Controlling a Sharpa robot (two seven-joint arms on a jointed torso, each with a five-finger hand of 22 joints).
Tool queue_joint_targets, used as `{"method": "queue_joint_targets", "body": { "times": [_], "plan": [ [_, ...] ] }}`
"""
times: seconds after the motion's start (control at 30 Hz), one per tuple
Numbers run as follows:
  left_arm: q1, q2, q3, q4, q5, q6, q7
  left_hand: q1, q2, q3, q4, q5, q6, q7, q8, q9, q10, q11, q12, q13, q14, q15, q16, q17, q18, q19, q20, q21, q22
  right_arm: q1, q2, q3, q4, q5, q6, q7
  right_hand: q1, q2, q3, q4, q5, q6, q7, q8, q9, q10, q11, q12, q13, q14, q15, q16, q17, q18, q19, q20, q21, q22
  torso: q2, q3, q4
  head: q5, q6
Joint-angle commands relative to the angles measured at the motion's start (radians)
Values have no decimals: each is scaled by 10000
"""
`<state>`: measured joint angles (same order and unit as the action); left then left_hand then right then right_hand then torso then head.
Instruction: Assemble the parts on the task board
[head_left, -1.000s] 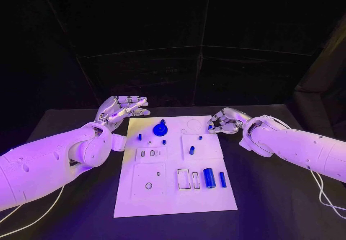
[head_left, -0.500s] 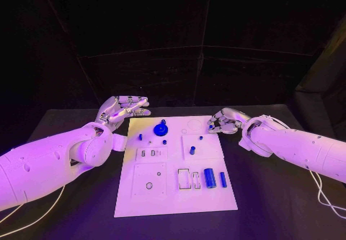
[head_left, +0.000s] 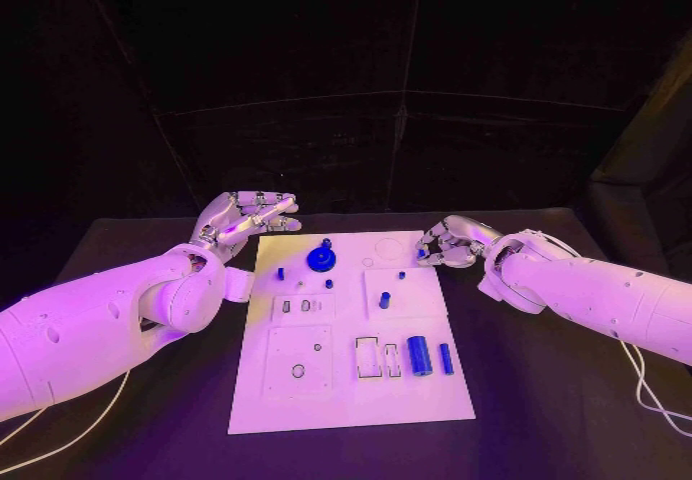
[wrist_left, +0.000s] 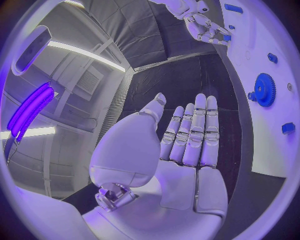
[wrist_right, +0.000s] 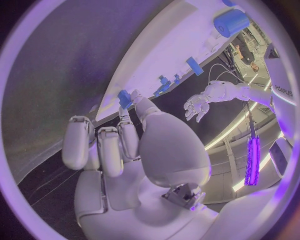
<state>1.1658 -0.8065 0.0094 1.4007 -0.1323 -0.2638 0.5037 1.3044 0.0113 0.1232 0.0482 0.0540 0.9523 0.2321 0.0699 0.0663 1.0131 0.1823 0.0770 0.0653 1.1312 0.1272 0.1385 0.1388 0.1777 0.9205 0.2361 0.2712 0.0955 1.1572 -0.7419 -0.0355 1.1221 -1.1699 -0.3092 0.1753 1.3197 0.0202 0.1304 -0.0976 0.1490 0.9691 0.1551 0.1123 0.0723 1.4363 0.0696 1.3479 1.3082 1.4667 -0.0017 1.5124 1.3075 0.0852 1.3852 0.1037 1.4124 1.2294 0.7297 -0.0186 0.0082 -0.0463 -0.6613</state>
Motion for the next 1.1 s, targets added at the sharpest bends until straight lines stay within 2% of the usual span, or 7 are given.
{"method": "queue_joint_targets", "body": {
  "times": [0.03, 0.5, 0.9, 1.1],
  "plan": [
    [13, 2, 9, 17, -36, 110, 22, 24, 50, -13, -69, 19, 49, -12, -17, 0, 25, -44, -16, -4, -26, -3, -45, 16, 64, -22, 24, -68, -16, 19, -7, 4, 19, -112, 62, -93, -93, -1, 26, 23, -69, 44, 3, 10, -9, 13, -37, 19, 584, 729, -64, 59, 1049, -125, 42, -31, 59, 3, 2, -1, -2, -7, -3],
    [13, -1, 9, 17, -36, 98, 40, 21, 54, -10, -72, 20, 44, -8, -21, -1, 22, -41, -20, -6, -25, -2, -53, 19, 63, -22, 24, -71, -21, 19, 10, 4, 1, -207, 98, -140, -101, 26, 50, 16, -75, 130, -25, 32, -6, 28, -57, 40, 605, 732, -78, 64, 1065, -129, 52, -42, 68, 20, -1, 1, 6, -13, -23],
    [13, -8, 9, 23, -36, 95, 46, 21, 54, -10, -72, 20, 44, -8, -21, -1, 22, -41, -20, -6, -25, -2, -53, 19, 63, -22, 24, -71, -21, 19, 26, 4, 26, -312, -43, -33, -98, 340, 337, -13, -105, 910, -288, 279, 51, 88, -277, 100, 675, 744, -253, 77, 1121, -145, 101, -187, 113, 108, 0, 6, -2, -9, -41],
    [13, -13, 9, 22, -36, 93, 47, 21, 54, -10, -72, 20, 44, -8, -21, -1, 22, -41, -20, -6, -25, -2, -53, 19, 63, -22, 24, -71, -21, 18, 22, 5, 145, -269, -500, -84, -131, 452, 444, 3, -116, 1074, -366, 299, 47, 110, -346, 115, 696, 749, -315, 81, 1142, -146, 106, -249, 116, 114, 1, 11, -7, -1, -50]
  ]
}}
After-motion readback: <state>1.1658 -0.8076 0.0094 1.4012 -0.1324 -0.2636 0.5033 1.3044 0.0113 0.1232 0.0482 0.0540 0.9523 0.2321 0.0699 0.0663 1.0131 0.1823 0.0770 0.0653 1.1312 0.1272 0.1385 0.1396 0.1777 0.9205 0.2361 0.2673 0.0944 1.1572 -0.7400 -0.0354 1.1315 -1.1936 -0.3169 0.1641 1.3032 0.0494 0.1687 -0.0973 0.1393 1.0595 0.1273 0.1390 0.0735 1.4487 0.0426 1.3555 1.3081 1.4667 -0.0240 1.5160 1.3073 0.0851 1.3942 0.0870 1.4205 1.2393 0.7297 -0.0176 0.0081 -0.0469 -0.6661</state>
